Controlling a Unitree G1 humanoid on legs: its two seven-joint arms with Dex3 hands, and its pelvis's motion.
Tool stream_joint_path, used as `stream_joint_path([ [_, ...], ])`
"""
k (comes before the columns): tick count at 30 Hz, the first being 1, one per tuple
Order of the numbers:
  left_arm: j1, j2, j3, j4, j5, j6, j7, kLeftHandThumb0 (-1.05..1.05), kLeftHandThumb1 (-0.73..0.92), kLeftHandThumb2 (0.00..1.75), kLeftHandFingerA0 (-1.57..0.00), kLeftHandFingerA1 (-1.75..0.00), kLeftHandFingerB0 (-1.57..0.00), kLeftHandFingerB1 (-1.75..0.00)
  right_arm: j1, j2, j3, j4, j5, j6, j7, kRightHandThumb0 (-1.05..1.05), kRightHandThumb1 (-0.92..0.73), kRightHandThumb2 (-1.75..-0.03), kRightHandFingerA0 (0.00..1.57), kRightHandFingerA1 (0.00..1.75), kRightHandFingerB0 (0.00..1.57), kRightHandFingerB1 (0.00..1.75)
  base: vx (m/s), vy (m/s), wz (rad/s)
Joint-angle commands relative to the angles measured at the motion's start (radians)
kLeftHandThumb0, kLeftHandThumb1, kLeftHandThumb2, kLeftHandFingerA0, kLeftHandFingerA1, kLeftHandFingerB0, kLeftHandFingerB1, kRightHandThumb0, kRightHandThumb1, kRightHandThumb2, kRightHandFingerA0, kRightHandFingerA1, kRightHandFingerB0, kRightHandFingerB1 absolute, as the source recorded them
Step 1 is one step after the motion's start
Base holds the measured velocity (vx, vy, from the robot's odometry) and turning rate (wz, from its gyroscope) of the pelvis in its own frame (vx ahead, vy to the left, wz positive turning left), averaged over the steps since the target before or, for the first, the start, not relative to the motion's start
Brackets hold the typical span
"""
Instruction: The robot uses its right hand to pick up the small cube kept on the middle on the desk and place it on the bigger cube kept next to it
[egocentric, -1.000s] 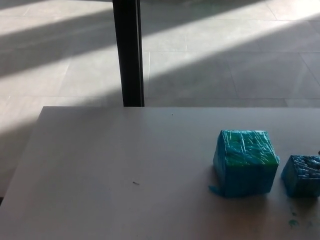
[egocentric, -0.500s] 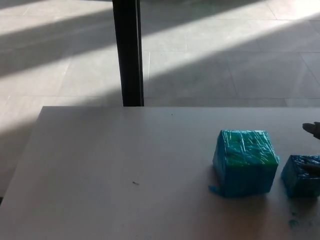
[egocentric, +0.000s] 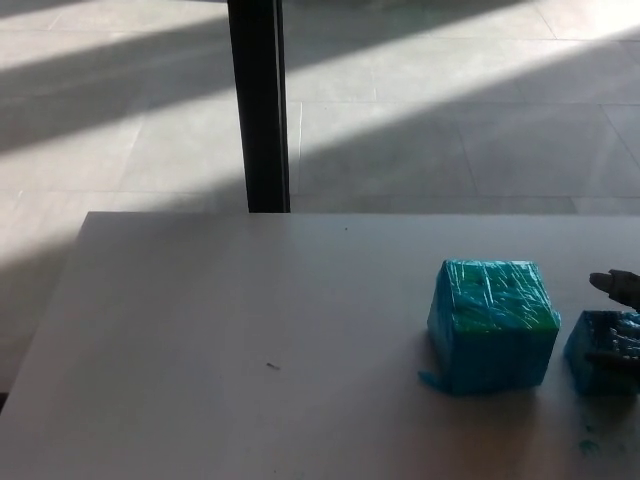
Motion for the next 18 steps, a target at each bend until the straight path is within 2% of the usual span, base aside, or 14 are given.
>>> stream_joint_path([
  [1,0.009,0.022,-0.002,-0.026,-0.007,0.010,0.000,-0.93,0.87,0.67,-0.41,-0.56,-0.38,-0.37,0.000,0.014,0.015,0.007,-0.039,-0.045,-0.007,-0.88,-0.51,-0.86,0.00,0.00,0.01,0.01,0.00,0.000,0.00],
  [5,-0.003,0.023,0.002,-0.007,-0.012,0.010,0.002,-0.92,0.87,0.66,-0.39,-0.55,-0.37,-0.38,0.012,0.020,0.026,-0.002,-0.055,-0.051,-0.014,-0.83,-0.49,-0.83,0.00,0.00,0.04,0.05,0.00,0.000,0.00],
  [6,-0.001,0.024,-0.001,-0.011,-0.008,0.011,0.002,-0.99,0.72,0.85,-0.37,-0.56,-0.33,-0.42,0.014,0.020,0.028,0.000,-0.056,-0.055,-0.011,-0.81,-0.48,-0.83,0.00,0.00,0.05,0.06,0.00,0.000,0.00],
  [7,0.002,0.025,-0.007,-0.017,-0.002,0.012,0.002,-0.99,0.72,0.85,-0.37,-0.56,-0.33,-0.42,0.018,0.018,0.031,0.001,-0.057,-0.061,-0.007,-0.81,-0.48,-0.83,0.00,0.00,0.05,0.06,0.00,0.000,0.00],
  [8,0.001,0.025,-0.005,-0.014,-0.005,0.009,0.000,-0.98,0.71,0.84,-0.37,-0.56,-0.33,-0.42,0.021,0.016,0.033,0.005,-0.059,-0.065,-0.003,-0.78,-0.39,-0.76,0.00,0.00,0.02,0.13,0.00,0.000,0.00],
  [9,0.000,0.025,-0.004,-0.011,-0.007,0.009,-0.001,-0.98,0.72,0.82,-0.38,-0.56,-0.33,-0.42,0.020,0.014,0.031,0.002,-0.055,-0.051,0.016,-0.76,-0.37,-0.75,0.00,0.00,0.01,0.14,0.00,0.000,0.00],
  [10,0.002,0.025,-0.004,-0.017,-0.009,0.011,-0.005,-0.93,0.88,0.67,-0.39,-0.54,-0.36,-0.37,0.014,0.006,0.042,0.006,-0.066,-0.044,0.035,-0.77,-0.39,-0.75,0.00,0.00,0.00,0.11,0.00,0.000,0.00],
  [12,-0.005,0.034,-0.006,0.003,-0.005,-0.004,-0.014,-0.93,0.88,0.67,-0.38,-0.53,-0.36,-0.37,-0.006,-0.008,0.081,0.000,-0.113,0.010,0.075,-0.77,-0.41,-0.76,0.00,0.00,0.00,0.09,0.00,0.000,0.00],
  [13,-0.009,0.035,-0.007,0.010,-0.004,-0.008,-0.012,-0.99,0.72,0.84,-0.37,-0.55,-0.33,-0.42,-0.009,-0.012,0.089,0.005,-0.120,0.021,0.084,-0.74,-0.38,-0.74,0.00,0.00,0.00,0.09,0.00,0.000,0.00],
  [14,-0.014,0.035,-0.007,0.015,-0.003,-0.010,-0.005,-0.93,0.88,0.67,-0.41,-0.53,-0.39,-0.37,-0.016,-0.019,0.105,0.018,-0.135,0.041,0.096,-0.72,-0.35,-0.71,0.00,0.00,0.00,0.11,0.00,0.000,0.00],
  [17,-0.012,0.034,-0.005,-0.003,-0.006,0.005,0.003,-0.93,0.88,0.67,-0.41,-0.53,-0.38,-0.37,-0.027,-0.022,0.121,0.047,-0.147,0.053,0.100,-0.70,-0.37,-0.72,0.00,0.00,0.01,0.10,0.00,0.000,0.00],
  [18,-0.016,0.034,-0.001,-0.008,-0.011,0.024,0.011,-0.92,0.88,0.66,-0.42,-0.53,-0.40,-0.37,-0.031,-0.024,0.130,0.064,-0.154,0.070,0.113,-0.63,-0.34,-0.66,0.00,0.00,0.02,0.13,0.00,0.000,0.00],
])
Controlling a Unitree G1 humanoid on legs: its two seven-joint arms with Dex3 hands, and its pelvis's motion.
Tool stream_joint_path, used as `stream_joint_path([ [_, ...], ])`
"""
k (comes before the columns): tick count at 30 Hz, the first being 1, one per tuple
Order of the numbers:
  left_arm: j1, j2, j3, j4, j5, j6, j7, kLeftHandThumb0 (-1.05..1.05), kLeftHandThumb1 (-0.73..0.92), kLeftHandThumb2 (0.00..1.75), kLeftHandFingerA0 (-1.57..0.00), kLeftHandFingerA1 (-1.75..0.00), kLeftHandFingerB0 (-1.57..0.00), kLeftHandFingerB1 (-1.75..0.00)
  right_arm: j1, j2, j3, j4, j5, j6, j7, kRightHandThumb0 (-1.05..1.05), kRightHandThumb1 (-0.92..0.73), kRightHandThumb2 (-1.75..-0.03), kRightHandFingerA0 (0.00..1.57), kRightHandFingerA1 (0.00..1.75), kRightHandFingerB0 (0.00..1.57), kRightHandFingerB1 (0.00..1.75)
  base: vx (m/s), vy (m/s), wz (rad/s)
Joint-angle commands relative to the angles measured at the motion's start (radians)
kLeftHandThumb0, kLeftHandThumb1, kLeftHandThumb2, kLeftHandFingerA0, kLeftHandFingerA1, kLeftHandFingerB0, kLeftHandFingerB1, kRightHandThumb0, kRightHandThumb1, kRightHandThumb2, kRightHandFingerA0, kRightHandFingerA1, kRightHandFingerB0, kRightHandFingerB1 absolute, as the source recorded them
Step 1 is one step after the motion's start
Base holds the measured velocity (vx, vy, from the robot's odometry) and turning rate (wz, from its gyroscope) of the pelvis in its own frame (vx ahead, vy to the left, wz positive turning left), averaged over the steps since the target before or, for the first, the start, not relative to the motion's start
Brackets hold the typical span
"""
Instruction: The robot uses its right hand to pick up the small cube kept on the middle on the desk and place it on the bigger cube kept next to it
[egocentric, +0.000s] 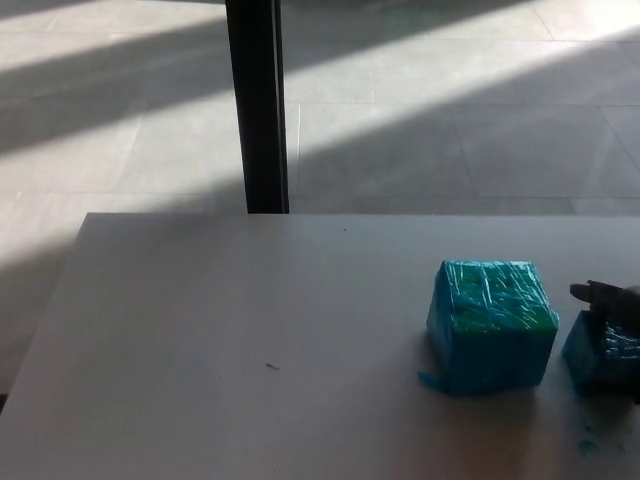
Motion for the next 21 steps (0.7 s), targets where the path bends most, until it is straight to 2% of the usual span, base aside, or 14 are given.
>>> stream_joint_path([
  [1,-0.003,0.023,0.006,-0.010,-0.011,0.025,0.014,-0.92,0.88,0.66,-0.42,-0.53,-0.40,-0.37,-0.003,-0.020,0.035,0.058,-0.061,0.073,0.070,-0.63,-0.34,-0.66,0.00,0.00,0.02,0.13,0.00,0.000,0.00],
  [4,-0.013,0.028,0.003,0.007,-0.008,0.011,0.007,-0.93,0.88,0.67,-0.41,-0.53,-0.38,-0.37,-0.012,-0.028,0.095,0.074,-0.121,0.081,0.078,-0.48,-0.27,-0.59,0.00,0.05,0.00,0.15,0.00,0.000,0.00],
  [5,-0.013,0.029,0.008,0.015,-0.012,0.002,0.003,-0.93,0.87,0.67,-0.41,-0.53,-0.37,-0.37,-0.017,-0.030,0.121,0.073,-0.141,0.085,0.089,-0.39,-0.39,-0.63,0.00,0.00,0.03,0.18,0.00,0.000,0.00],
  [8,-0.010,0.033,0.001,0.011,-0.007,0.000,-0.002,-0.99,0.72,0.84,-0.38,-0.55,-0.33,-0.42,-0.019,-0.035,0.163,0.071,-0.169,0.098,0.089,-0.30,-0.41,-0.62,0.00,0.00,0.05,0.29,0.00,0.000,0.00],
  [10,-0.007,0.037,-0.003,0.007,-0.005,0.001,-0.010,-0.93,0.89,0.67,-0.38,-0.52,-0.37,-0.37,0.001,-0.033,0.168,0.063,-0.178,0.125,0.045,-0.14,-0.47,-0.64,0.00,0.15,0.08,0.33,0.00,0.000,0.00],
  [11,-0.016,0.036,0.006,0.017,-0.013,0.011,0.000,-0.98,0.70,0.86,-0.37,-0.56,-0.34,-0.43,0.009,-0.036,0.175,0.059,-0.187,0.124,0.027,-0.11,-0.50,-0.59,0.01,0.41,0.11,0.33,0.00,0.000,0.00],
  [12,-0.013,0.035,0.004,0.016,-0.012,0.005,-0.005,-0.94,0.88,0.66,-0.39,-0.53,-0.38,-0.37,0.015,-0.036,0.175,0.056,-0.189,0.127,0.014,-0.07,-0.56,-0.55,0.00,0.78,0.18,0.31,0.00,0.000,0.00],
  [13,-0.012,0.035,0.005,0.015,-0.014,0.003,-0.008,-0.94,0.88,0.67,-0.38,-0.53,-0.37,-0.37,0.023,-0.035,0.177,0.059,-0.195,0.123,-0.011,-0.04,-0.39,-0.89,0.15,0.65,0.05,0.47,0.00,0.000,0.00],
  [14,-0.015,0.035,0.006,0.020,-0.015,0.003,-0.007,-0.93,0.88,0.66,-0.39,-0.54,-0.38,-0.37,0.030,-0.033,0.172,0.063,-0.194,0.118,-0.041,-0.07,-0.60,-0.58,0.13,0.80,0.18,0.31,0.00,0.000,0.00],
  [16,-0.013,0.036,0.005,0.011,-0.015,0.011,-0.005,-0.93,0.88,0.66,-0.40,-0.54,-0.38,-0.37,0.060,-0.035,0.163,0.097,-0.198,0.023,-0.196,-0.18,-0.66,-0.62,0.55,1.29,0.26,0.35,0.00,0.000,0.00],
  [17,-0.012,0.036,0.005,0.010,-0.014,0.011,-0.005,-0.93,0.88,0.66,-0.40,-0.54,-0.38,-0.37,0.061,-0.035,0.163,0.099,-0.198,0.017,-0.205,-0.18,-0.66,-0.62,0.55,1.29,0.26,0.35,0.00,0.000,0.00],
  [18,-0.012,0.037,0.001,0.008,-0.011,0.013,-0.006,-0.98,0.72,0.85,-0.37,-0.56,-0.33,-0.42,0.081,-0.043,0.166,0.098,-0.207,-0.024,-0.265,-0.24,-0.72,-0.66,0.65,1.47,0.24,0.36,0.00,0.000,0.00],
  [19,-0.012,0.037,0.003,0.009,-0.014,0.013,-0.009,-0.92,0.88,0.67,-0.38,-0.52,-0.36,-0.37,0.086,-0.045,0.175,0.100,-0.218,-0.035,-0.284,-0.26,-0.75,-0.67,0.66,1.49,0.27,0.36,0.00,0.000,0.00],
  [21,-0.011,0.037,0.002,0.007,-0.014,0.013,-0.011,-0.91,0.88,0.67,-0.38,-0.52,-0.36,-0.38,0.090,-0.048,0.184,0.107,-0.227,-0.057,-0.313,-0.27,-0.78,-0.66,0.69,1.43,0.42,0.38,0.00,0.000,0.00],
])
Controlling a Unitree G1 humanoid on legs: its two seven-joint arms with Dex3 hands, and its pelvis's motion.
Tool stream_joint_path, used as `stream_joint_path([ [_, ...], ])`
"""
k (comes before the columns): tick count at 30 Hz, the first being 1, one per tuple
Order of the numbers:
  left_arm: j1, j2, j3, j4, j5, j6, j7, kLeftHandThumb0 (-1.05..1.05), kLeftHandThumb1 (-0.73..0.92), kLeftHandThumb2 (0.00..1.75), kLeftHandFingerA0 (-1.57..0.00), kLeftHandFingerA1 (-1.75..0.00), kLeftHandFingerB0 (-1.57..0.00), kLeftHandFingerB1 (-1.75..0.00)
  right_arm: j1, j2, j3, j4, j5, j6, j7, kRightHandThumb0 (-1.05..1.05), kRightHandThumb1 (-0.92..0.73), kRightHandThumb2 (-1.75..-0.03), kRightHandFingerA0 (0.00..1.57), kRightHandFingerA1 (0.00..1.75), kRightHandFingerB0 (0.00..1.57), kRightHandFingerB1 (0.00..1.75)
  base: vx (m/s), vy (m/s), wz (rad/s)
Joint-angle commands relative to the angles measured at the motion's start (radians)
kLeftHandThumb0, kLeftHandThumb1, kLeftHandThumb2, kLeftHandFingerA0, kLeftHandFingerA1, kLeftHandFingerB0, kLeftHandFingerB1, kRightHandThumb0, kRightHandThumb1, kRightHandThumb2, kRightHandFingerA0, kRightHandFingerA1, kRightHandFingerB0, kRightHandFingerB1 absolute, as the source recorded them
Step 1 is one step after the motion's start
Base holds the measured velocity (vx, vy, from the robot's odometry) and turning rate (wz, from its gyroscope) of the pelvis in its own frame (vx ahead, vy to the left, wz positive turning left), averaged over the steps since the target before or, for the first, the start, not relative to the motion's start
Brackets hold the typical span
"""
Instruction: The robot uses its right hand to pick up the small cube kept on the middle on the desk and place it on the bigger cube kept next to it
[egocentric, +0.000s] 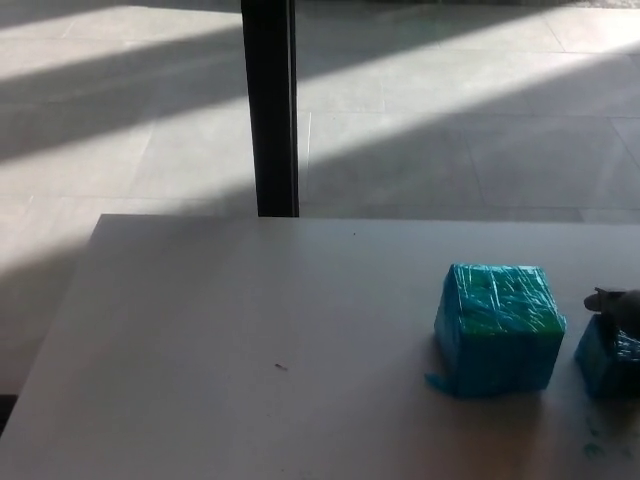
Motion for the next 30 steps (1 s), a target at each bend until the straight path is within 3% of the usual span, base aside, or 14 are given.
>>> stream_joint_path([
  [1,0.004,0.018,0.000,-0.009,-0.011,0.010,-0.011,-0.91,0.88,0.67,-0.38,-0.52,-0.36,-0.38,0.119,-0.037,0.046,0.074,-0.102,-0.105,-0.212,-0.27,-0.78,-0.66,0.69,1.43,0.42,0.38,0.00,0.000,0.00],
  [4,0.005,0.020,-0.002,-0.011,-0.011,0.012,-0.016,-0.91,0.88,0.67,-0.38,-0.53,-0.36,-0.37,0.128,-0.036,0.083,0.069,-0.142,-0.102,-0.261,-0.37,-0.74,-0.65,0.76,1.48,0.72,0.54,0.00,0.000,0.00],
  [13,0.007,0.018,-0.005,-0.019,-0.009,0.005,-0.021,-0.93,0.89,0.67,-0.38,-0.53,-0.36,-0.37,0.157,-0.029,0.067,0.100,-0.140,-0.198,-0.524,-0.27,-0.76,-0.69,0.81,1.54,0.78,0.69,0.00,0.000,0.00],
  [14,0.009,0.017,-0.004,-0.027,-0.009,0.009,-0.017,-0.99,0.72,0.86,-0.37,-0.58,-0.33,-0.43,0.153,-0.036,0.066,0.093,-0.142,-0.196,-0.518,-0.27,-0.76,-0.70,0.81,1.51,0.77,0.62,0.00,0.000,0.00],
  [15,0.003,0.018,-0.006,-0.025,-0.007,0.013,-0.012,-0.93,0.90,0.67,-0.39,-0.53,-0.37,-0.37,0.144,-0.039,0.062,0.102,-0.141,-0.221,-0.552,-0.28,-0.73,-0.69,0.82,1.57,0.81,0.66,0.00,0.000,0.00],
  [16,0.001,0.018,-0.005,-0.024,-0.008,0.015,-0.011,-0.97,0.74,0.86,-0.37,-0.55,-0.33,-0.42,0.140,-0.044,0.063,0.106,-0.144,-0.228,-0.560,-0.28,-0.73,-0.66,0.81,1.62,0.82,0.68,0.00,0.000,0.00],
  [20,0.006,0.015,-0.003,-0.032,-0.010,0.015,-0.010,-0.93,0.90,0.67,-0.39,-0.53,-0.37,-0.37,0.124,-0.073,0.043,0.104,-0.126,-0.266,-0.551,-0.29,-0.74,-0.70,0.79,1.58,0.80,0.82,0.00,0.000,0.00],
  [21,0.006,0.014,-0.002,-0.032,-0.011,0.015,-0.008,-1.00,0.72,0.87,-0.37,-0.57,-0.34,-0.43,0.123,-0.081,0.032,0.104,-0.118,-0.284,-0.564,-0.33,-0.61,-0.68,0.90,1.56,0.87,1.10,0.00,0.000,0.00],
  [22,0.005,0.013,-0.001,-0.029,-0.011,0.013,-0.008,-0.94,0.90,0.68,-0.39,-0.55,-0.37,-0.38,0.117,-0.102,0.007,0.098,-0.098,-0.309,-0.568,-0.25,-0.72,-0.70,0.88,1.25,0.81,0.68,0.00,0.000,0.00],
  [24,0.011,0.017,0.001,-0.030,-0.012,0.012,-0.013,-0.94,0.90,0.67,-0.39,-0.55,-0.37,-0.38,0.105,-0.111,-0.023,0.099,-0.077,-0.313,-0.544,-0.25,-0.72,-0.70,0.89,1.27,0.76,0.58,0.00,0.000,0.00],
  [26,0.010,0.019,-0.006,-0.024,-0.004,0.005,-0.012,-1.00,0.73,0.87,-0.38,-0.57,-0.34,-0.43,0.093,-0.138,-0.041,0.098,-0.086,-0.364,-0.589,-0.25,-0.70,-0.69,0.89,1.40,0.84,0.66,0.00,0.000,0.00],
  [27,0.019,0.020,-0.006,-0.043,-0.007,0.014,-0.018,-0.95,0.90,0.67,-0.38,-0.52,-0.36,-0.36,0.072,-0.158,-0.081,0.081,-0.053,-0.376,-0.547,-0.22,-0.69,-0.71,0.89,1.38,0.82,0.69,0.00,0.000,0.00],
  [28,0.017,0.017,-0.001,-0.042,-0.011,0.020,-0.011,-0.96,0.89,0.67,-0.39,-0.55,-0.37,-0.37,0.060,-0.169,-0.101,0.070,-0.045,-0.379,-0.532,-0.20,-0.69,-0.74,0.82,1.55,0.71,1.16,0.00,0.000,0.00],
  [30,0.017,0.017,-0.004,-0.044,-0.007,0.021,-0.006,-0.96,0.90,0.67,-0.40,-0.53,-0.37,-0.37,0.030,-0.182,-0.139,0.062,-0.032,-0.376,-0.487,-0.17,-0.70,-0.77,0.84,1.44,0.80,0.81,0.00,0.000,0.00],
])
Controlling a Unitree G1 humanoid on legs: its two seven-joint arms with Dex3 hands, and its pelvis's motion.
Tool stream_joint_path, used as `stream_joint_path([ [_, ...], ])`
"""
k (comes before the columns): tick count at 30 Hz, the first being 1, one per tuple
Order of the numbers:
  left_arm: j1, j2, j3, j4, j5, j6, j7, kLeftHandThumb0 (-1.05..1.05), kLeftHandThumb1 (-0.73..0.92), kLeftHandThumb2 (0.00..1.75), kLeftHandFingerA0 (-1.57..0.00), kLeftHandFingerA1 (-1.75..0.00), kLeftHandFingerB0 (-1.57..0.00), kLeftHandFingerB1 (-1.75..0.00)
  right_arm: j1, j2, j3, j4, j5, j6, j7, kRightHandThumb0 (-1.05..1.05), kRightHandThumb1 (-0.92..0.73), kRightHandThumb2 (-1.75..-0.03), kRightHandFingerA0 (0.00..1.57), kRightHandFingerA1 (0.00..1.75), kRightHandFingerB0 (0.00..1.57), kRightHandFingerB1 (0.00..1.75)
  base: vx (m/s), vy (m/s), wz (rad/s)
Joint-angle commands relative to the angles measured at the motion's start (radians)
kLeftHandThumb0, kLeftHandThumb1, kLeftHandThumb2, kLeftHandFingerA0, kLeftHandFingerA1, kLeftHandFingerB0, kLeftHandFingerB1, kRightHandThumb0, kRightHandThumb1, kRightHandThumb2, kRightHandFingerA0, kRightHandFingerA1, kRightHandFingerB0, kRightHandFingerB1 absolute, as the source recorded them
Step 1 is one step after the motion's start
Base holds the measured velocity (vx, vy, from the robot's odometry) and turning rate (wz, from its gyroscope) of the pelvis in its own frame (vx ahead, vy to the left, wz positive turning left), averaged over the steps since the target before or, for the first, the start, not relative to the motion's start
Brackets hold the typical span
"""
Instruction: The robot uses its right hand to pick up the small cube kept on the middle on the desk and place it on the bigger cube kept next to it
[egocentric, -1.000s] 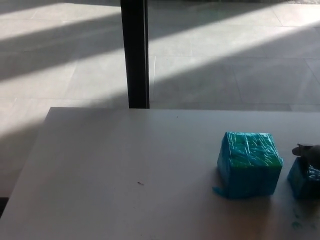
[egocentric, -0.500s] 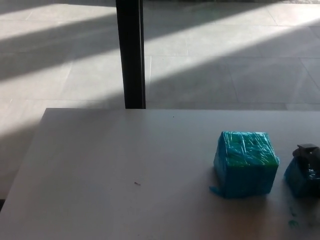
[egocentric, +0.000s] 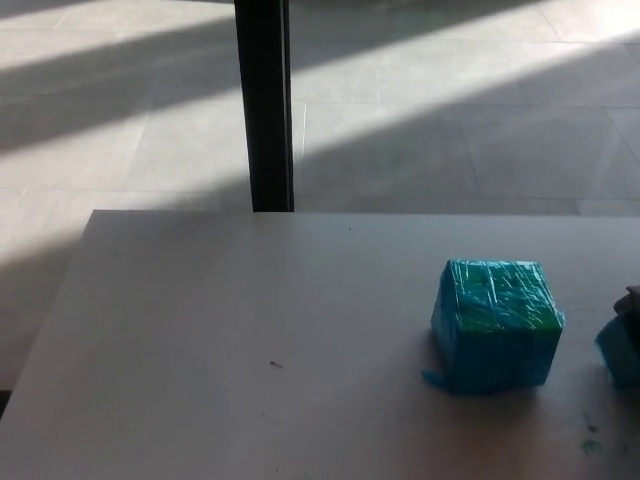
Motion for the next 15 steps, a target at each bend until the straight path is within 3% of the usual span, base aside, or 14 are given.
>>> stream_joint_path([
  [1,0.009,0.016,-0.001,-0.010,-0.006,0.021,0.006,-0.96,0.90,0.67,-0.40,-0.53,-0.37,-0.37,-0.066,-0.071,-0.092,-0.018,0.041,-0.085,0.022,-0.17,-0.70,-0.77,0.84,1.44,0.80,0.81,0.00,0.000,0.00],
  [2,0.011,0.016,0.000,-0.017,-0.008,0.026,0.003,-0.96,0.90,0.67,-0.40,-0.54,-0.36,-0.37,-0.083,-0.074,-0.109,-0.019,0.049,-0.076,0.048,-0.17,-0.69,-0.73,0.84,1.42,0.80,0.77,0.00,0.000,0.00],
  [3,0.004,0.014,0.008,-0.001,-0.016,0.022,0.003,-0.95,0.89,0.67,-0.38,-0.54,-0.36,-0.37,-0.113,-0.082,-0.132,-0.008,0.057,-0.105,0.027,-0.15,-0.68,-0.79,0.84,1.62,0.70,1.29,0.00,0.000,0.00],
  [6,0.004,0.013,0.010,0.016,-0.015,0.009,-0.001,-0.97,0.89,0.67,-0.40,-0.53,-0.36,-0.37,-0.142,-0.086,-0.153,-0.007,0.030,-0.113,0.000,-0.19,-0.69,-0.80,0.81,1.70,0.68,1.42,0.00,0.000,0.00],
  [10,0.004,0.015,0.005,0.033,-0.007,-0.005,0.002,-0.97,0.89,0.67,-0.41,-0.55,-0.38,-0.37,-0.182,-0.084,-0.204,-0.024,0.056,-0.118,0.053,-0.17,-0.65,-0.89,0.83,1.69,0.74,1.32,0.00,0.000,0.00],
  [11,0.009,0.011,0.012,0.017,-0.017,0.005,0.002,-0.96,0.89,0.67,-0.39,-0.56,-0.38,-0.38,-0.206,-0.082,-0.219,-0.021,0.068,-0.139,0.048,-0.17,-0.60,-0.97,0.88,1.69,0.78,1.34,0.00,0.000,0.00],
  [15,0.014,0.015,0.011,0.024,-0.015,-0.003,-0.007,-0.96,0.89,0.67,-0.40,-0.53,-0.37,-0.37,-0.222,-0.078,-0.258,-0.105,0.101,-0.148,0.138,-0.19,-0.62,-0.96,0.85,1.73,0.71,1.46,0.00,0.000,0.00],
])
